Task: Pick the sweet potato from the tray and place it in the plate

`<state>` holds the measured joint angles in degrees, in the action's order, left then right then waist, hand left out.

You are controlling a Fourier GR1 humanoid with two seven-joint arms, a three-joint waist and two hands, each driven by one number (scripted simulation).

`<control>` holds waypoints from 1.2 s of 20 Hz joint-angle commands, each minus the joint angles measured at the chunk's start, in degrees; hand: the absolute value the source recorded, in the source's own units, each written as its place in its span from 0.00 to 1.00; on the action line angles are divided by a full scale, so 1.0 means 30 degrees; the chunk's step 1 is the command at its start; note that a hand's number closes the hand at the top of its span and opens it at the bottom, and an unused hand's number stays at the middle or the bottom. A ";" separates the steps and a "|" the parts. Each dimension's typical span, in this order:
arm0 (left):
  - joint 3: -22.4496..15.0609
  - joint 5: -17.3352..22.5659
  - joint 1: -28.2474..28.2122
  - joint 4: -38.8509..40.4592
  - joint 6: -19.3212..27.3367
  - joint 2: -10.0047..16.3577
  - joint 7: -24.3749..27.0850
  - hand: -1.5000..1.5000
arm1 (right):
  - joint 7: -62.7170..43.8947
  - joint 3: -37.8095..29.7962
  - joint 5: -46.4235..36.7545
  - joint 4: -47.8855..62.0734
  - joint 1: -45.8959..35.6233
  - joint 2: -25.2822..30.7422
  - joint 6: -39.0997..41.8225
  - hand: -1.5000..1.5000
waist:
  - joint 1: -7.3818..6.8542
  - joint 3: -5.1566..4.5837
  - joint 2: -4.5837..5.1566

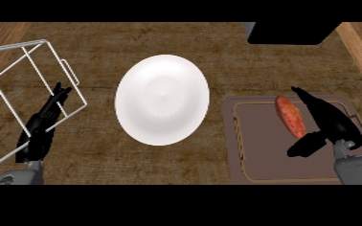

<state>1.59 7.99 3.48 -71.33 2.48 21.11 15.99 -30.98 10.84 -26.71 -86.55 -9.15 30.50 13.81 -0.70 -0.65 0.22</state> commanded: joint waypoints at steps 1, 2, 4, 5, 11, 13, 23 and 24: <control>-0.1404 -0.0150 0.0741 -0.0418 -0.0313 -0.1231 -0.2012 0.50 | 0.1128 -0.0037 -0.1080 0.2444 -0.0564 -0.0416 -0.0703 0.00 | 0.0134 0.0234 -0.0024; -0.1408 -0.0368 0.0142 -0.1001 -0.0195 -0.1168 -0.1976 0.50 | -0.0331 -0.0207 -0.0569 0.1271 -0.1264 -0.0484 0.0487 0.00 | 0.0134 0.0223 -0.0074; -0.1316 -0.0411 0.0132 -0.1160 -0.0003 -0.1400 -0.1865 0.50 | 0.1169 -0.0708 -0.0756 0.3027 -0.1353 -0.0244 0.0112 0.00 | 0.0120 0.0229 -0.0063; -0.1285 -0.0289 0.0756 -0.1421 -0.0016 -0.1118 -0.3211 0.50 | 0.1105 -0.0016 -0.1281 0.2214 -0.0479 -0.0658 -0.0462 0.00 | 0.0216 0.0235 -0.0086; -0.0973 -0.0479 0.0790 0.0349 -0.0816 -0.1167 -0.1451 0.50 | 0.4220 0.0511 -0.1821 0.6055 -0.2195 -0.1884 -0.0784 1.00 | 0.0051 0.0236 0.0009; -0.1150 -0.0699 0.0283 -0.0278 -0.0510 -0.1494 -0.1196 0.50 | 0.4896 -0.0045 -0.1175 0.5144 -0.1499 -0.0890 0.0179 1.00 | 0.0192 0.0229 -0.0059; -0.0522 -0.0401 0.0200 0.0008 -0.1051 -0.1334 -0.1659 0.50 | 0.6051 0.0315 -0.4039 0.2407 -0.0656 -0.1052 -0.3328 1.00 | 0.0402 0.0215 -0.0119; -0.0392 -0.0447 0.0863 -0.0018 -0.0951 -0.0999 -0.2343 0.50 | 0.7774 0.0362 -0.4614 0.3098 0.0655 -0.1082 -0.5157 1.00 | 0.0506 0.0237 -0.0097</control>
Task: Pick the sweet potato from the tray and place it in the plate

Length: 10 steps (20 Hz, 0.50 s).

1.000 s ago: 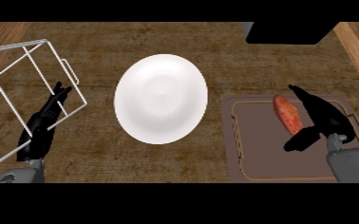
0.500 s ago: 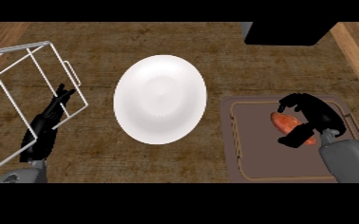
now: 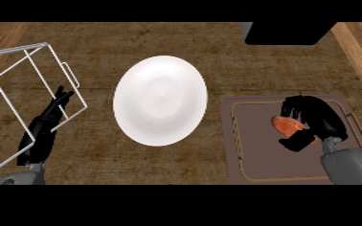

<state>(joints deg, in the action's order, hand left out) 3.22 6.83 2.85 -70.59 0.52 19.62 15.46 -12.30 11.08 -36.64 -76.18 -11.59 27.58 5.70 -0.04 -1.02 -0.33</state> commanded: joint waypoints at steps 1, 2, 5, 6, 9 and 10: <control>-0.1603 -0.0521 0.0002 -0.1310 0.0415 -0.1416 -0.1826 0.50 | 0.1186 0.0252 -0.1459 -0.0959 0.1909 -0.0099 -0.2590 1.00 | 0.0199 0.0359 0.0040; -0.1137 -0.0191 0.0287 -0.1295 0.0090 -0.0963 -0.1995 0.50 | 0.1116 0.0767 -0.1916 -0.1787 0.2524 -0.0551 -0.3145 1.00 | 0.0225 0.0354 0.0030; -0.0581 0.0196 -0.0233 -0.1248 -0.0562 -0.0490 -0.1798 0.50 | 0.1646 -0.0107 -0.1651 -0.3479 0.2973 0.0157 -0.3271 1.00 | 0.0174 0.0345 0.0035; -0.1000 -0.0367 0.0123 -0.0623 -0.0198 -0.0873 -0.1462 0.50 | 0.2668 0.0078 -0.1577 -0.4102 0.3868 0.0192 -0.3832 1.00 | 0.0347 0.0345 0.0035; -0.1032 -0.0213 0.0127 -0.2141 0.0077 -0.0934 -0.2930 0.50 | 0.1298 -0.0087 -0.1270 -0.7211 0.4172 0.0636 -0.2397 1.00 | 0.0257 0.0344 -0.0014; -0.0868 -0.0356 0.0507 -0.0585 -0.0053 -0.1106 -0.1742 0.50 | 0.1186 0.0433 -0.1579 -0.8570 0.5037 0.0257 -0.2835 1.00 | 0.0453 0.0327 0.0003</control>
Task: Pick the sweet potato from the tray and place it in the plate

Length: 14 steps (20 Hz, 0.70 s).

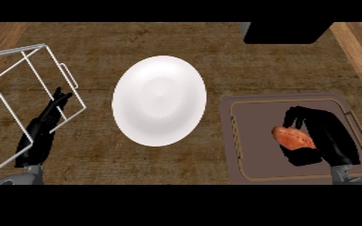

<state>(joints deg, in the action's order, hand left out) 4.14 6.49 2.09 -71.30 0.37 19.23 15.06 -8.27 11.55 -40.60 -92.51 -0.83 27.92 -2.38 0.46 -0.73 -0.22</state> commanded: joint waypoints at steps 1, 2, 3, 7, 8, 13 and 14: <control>-0.1605 -0.0585 0.0038 -0.1339 0.0346 -0.1349 -0.1613 0.50 | -0.0646 0.0011 -0.0250 -0.3459 0.0769 0.0228 0.0304 1.00 | 0.0081 0.0239 -0.0028; -0.0929 0.0066 -0.0196 -0.1153 -0.0812 -0.0375 -0.1601 0.50 | -0.1198 -0.0046 -0.0217 -0.4789 0.1279 0.0340 0.0624 1.00 | 0.0084 0.0234 -0.0036; -0.1093 -0.0433 -0.0039 -0.0852 -0.0171 -0.0771 -0.1114 0.50 | -0.0389 -0.0768 0.0284 -0.5398 0.1554 0.0722 0.0266 1.00 | 0.0173 0.0237 -0.0034; -0.1266 -0.0473 -0.0298 -0.1514 -0.0434 -0.0726 -0.1612 0.50 | -0.1280 -0.0555 -0.0469 -0.7693 0.1928 -0.0281 -0.0584 1.00 | 0.0044 0.0247 -0.0031; -0.1327 -0.0392 -0.0075 -0.1351 -0.0476 -0.0935 -0.1627 0.50 | -0.1312 -0.0611 -0.0753 -0.7759 0.1113 -0.0551 -0.0976 1.00 | -0.0012 0.0247 -0.0017; -0.1212 -0.0242 0.0435 -0.1960 -0.0574 -0.0880 -0.2779 0.50 | -0.3459 -0.0432 -0.1147 -1.0332 -0.0157 -0.0810 0.0591 1.00 | -0.0174 0.0242 0.0015; -0.1435 -0.0631 0.0766 -0.1722 -0.0008 -0.1324 -0.2775 0.50 | -0.3616 -0.0261 -0.0873 -1.0846 0.0001 -0.1019 0.0820 1.00 | -0.0093 0.0242 0.0021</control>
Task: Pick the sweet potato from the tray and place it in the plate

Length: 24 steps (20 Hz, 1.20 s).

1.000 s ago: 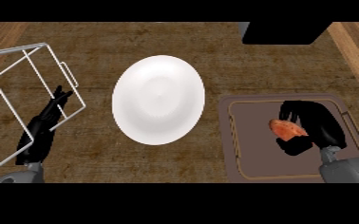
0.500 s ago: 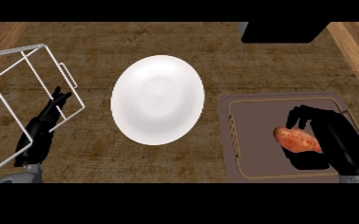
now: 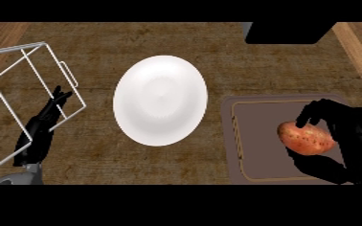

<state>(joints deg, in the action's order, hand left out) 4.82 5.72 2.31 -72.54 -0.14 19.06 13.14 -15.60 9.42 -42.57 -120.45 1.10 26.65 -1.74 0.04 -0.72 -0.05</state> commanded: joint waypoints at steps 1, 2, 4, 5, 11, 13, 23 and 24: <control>-0.0584 0.0362 0.1148 -0.0654 -0.0807 -0.0214 -0.2111 0.50 | -0.1917 0.0507 -0.0027 -0.1441 -0.1686 -0.0743 0.1528 1.00 | -0.0021 0.0230 -0.0002; -0.1598 -0.0524 0.1463 -0.0297 0.0066 -0.1344 -0.1791 0.50 | -0.1996 0.0828 -0.0070 -0.0953 -0.2782 -0.1119 0.1394 1.00 | -0.0038 0.0226 0.0028; -0.1739 -0.0636 0.1037 -0.1255 0.0285 -0.1511 -0.2301 0.50 | -0.2594 0.0700 0.0103 0.0115 -0.4529 -0.1416 0.2129 1.00 | -0.0235 0.0234 0.0030; -0.1946 -0.1022 0.0004 -0.1288 0.0336 -0.1798 -0.1108 0.50 | -0.3256 0.1812 -0.0979 -0.1156 -0.3391 -0.2079 0.1751 1.00 | -0.0123 0.0232 -0.0016; -0.1711 -0.0787 0.0355 -0.1318 -0.0223 -0.1655 -0.1643 0.50 | -0.4794 0.4224 -0.2795 0.2720 -0.7029 -0.4734 0.2241 1.00 | -0.0356 0.0240 0.0009; -0.1376 -0.0684 0.0596 -0.0682 -0.0465 -0.1501 -0.1202 0.50 | -0.5484 0.4527 -0.2357 0.3585 -0.8643 -0.5937 0.2875 1.00 | -0.0334 0.0232 0.0025; -0.0449 -0.0523 0.2297 0.0816 -0.1001 -0.0891 -0.1659 0.50 | -0.5499 0.6400 -0.2404 1.2317 -1.3195 -0.8838 -0.1499 1.00 | -0.0451 0.0235 0.0116; -0.1306 -0.1232 0.0847 -0.0059 -0.0253 -0.1955 -0.0726 0.50 | -0.5725 0.7142 -0.2365 1.3059 -1.3291 -0.8848 -0.2403 1.00 | -0.0576 0.0240 0.0090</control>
<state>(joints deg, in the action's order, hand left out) 5.34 3.42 4.92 -69.53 -1.11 17.02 13.41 -30.94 27.32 -50.82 -90.01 -33.90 1.70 -3.13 -1.67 -0.66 0.38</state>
